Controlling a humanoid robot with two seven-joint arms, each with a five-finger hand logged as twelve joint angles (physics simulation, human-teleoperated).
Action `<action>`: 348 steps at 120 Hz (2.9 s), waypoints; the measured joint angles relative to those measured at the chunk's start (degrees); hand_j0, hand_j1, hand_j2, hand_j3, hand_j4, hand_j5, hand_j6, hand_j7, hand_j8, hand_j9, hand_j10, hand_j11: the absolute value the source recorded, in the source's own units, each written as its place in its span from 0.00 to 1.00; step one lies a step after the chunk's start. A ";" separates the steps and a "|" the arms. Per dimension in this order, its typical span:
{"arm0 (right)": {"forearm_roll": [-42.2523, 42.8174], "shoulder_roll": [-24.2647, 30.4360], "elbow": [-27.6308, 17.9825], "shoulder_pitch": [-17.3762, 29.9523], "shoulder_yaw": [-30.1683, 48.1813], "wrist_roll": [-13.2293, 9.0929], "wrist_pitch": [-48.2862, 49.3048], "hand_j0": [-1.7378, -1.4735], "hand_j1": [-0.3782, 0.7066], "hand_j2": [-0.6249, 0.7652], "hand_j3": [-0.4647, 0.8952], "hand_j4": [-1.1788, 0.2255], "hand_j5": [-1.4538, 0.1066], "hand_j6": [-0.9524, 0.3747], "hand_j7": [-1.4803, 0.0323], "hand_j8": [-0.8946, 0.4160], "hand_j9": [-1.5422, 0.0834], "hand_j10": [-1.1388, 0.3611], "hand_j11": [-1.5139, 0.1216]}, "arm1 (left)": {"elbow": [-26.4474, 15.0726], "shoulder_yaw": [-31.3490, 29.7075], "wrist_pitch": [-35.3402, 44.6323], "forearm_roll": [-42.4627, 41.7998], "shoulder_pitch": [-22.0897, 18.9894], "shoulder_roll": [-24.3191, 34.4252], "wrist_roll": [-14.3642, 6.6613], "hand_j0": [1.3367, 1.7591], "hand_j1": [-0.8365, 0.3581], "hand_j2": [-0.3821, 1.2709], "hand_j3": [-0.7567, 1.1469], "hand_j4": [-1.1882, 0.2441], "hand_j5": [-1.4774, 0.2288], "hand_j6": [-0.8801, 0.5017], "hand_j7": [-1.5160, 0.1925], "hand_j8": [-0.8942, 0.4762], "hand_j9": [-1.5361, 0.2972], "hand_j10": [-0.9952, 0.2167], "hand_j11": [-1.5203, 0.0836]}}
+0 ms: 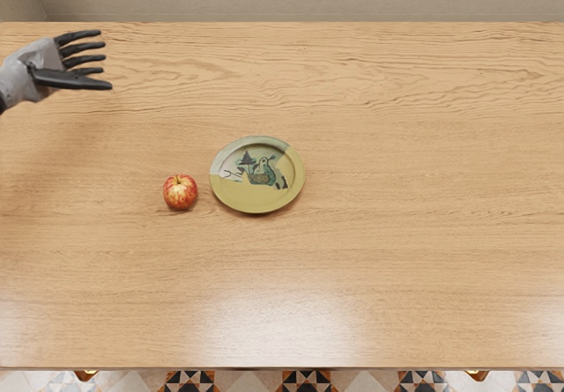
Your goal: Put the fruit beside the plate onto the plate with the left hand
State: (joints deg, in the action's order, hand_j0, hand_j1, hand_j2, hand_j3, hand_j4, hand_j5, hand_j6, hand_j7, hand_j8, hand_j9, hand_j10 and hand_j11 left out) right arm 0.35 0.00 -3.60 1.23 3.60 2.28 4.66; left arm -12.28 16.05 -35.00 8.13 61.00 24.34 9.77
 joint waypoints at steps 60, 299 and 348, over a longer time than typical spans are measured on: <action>0.26 0.00 0.17 0.52 -0.26 0.09 0.09 0.30 0.07 0.44 0.34 0.81 0.90 0.69 0.95 0.65 0.92 0.73 0.90 | -13.07 -0.60 0.00 6.84 2.34 13.89 0.18 0.76 0.75 0.26 0.40 0.66 0.68 0.46 0.70 0.47 0.66 0.62 0.75; 0.26 0.00 0.17 0.53 -0.26 0.10 0.09 0.30 0.07 0.44 0.34 0.81 0.90 0.69 0.95 0.65 0.92 0.73 0.90 | -83.77 -32.25 40.47 29.71 27.98 16.68 -44.77 0.76 0.74 0.26 0.40 0.65 0.68 0.45 0.70 0.47 0.66 0.61 0.75; 0.26 0.00 0.18 0.53 -0.26 0.10 0.09 0.30 0.07 0.44 0.34 0.81 0.90 0.69 0.95 0.65 0.92 0.73 0.90 | -84.64 -38.29 51.67 29.65 28.32 10.90 -44.77 0.76 0.74 0.26 0.40 0.65 0.68 0.45 0.70 0.47 0.66 0.61 0.75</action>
State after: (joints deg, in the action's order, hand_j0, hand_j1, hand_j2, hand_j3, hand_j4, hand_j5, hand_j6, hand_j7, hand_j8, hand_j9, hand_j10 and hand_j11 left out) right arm 0.61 0.00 -3.42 1.76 3.34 2.37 4.75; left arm -96.92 -22.24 16.67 37.78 89.31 35.24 -35.00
